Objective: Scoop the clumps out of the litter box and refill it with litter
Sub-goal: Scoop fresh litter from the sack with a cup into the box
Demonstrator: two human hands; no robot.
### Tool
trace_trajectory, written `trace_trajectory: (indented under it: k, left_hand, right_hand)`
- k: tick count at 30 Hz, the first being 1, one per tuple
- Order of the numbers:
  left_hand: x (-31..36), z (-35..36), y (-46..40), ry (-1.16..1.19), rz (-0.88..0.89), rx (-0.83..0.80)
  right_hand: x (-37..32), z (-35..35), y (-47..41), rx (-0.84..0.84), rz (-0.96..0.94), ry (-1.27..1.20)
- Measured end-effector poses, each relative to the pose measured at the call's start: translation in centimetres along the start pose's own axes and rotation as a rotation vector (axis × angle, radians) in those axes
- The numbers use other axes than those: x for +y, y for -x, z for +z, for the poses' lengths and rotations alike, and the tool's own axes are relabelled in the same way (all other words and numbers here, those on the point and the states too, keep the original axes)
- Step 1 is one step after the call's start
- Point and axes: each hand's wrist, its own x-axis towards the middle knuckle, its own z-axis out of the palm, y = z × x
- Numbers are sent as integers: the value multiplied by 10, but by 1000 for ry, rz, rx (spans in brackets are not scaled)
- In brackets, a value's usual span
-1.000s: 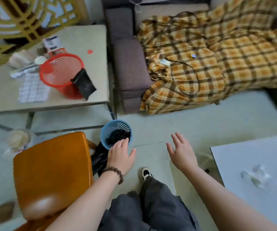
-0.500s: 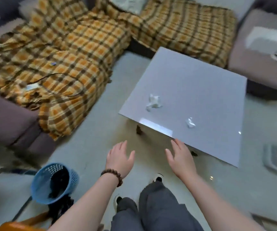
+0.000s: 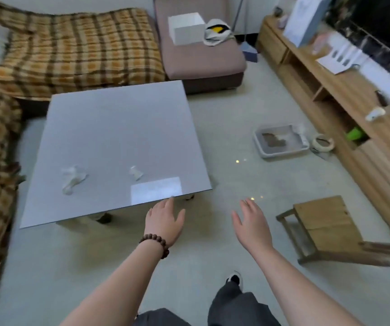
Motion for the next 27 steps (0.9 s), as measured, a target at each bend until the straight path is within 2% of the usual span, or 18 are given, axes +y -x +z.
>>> trace_trajectory:
  k: [5, 10, 19, 27]
  left_hand:
    - [118, 37, -30, -18, 95, -54]
    - [204, 63, -63, -96, 193, -91]
    - [309, 93, -149, -184, 337, -164]
    - [395, 106, -293, -182, 378, -181]
  right_hand:
    - [104, -65, -31, 45, 98, 14]
    - [169, -107, -52, 90, 209, -48]
    - [237, -153, -122, 150, 343, -75]
    - [279, -200, -269, 162, 380, -21]
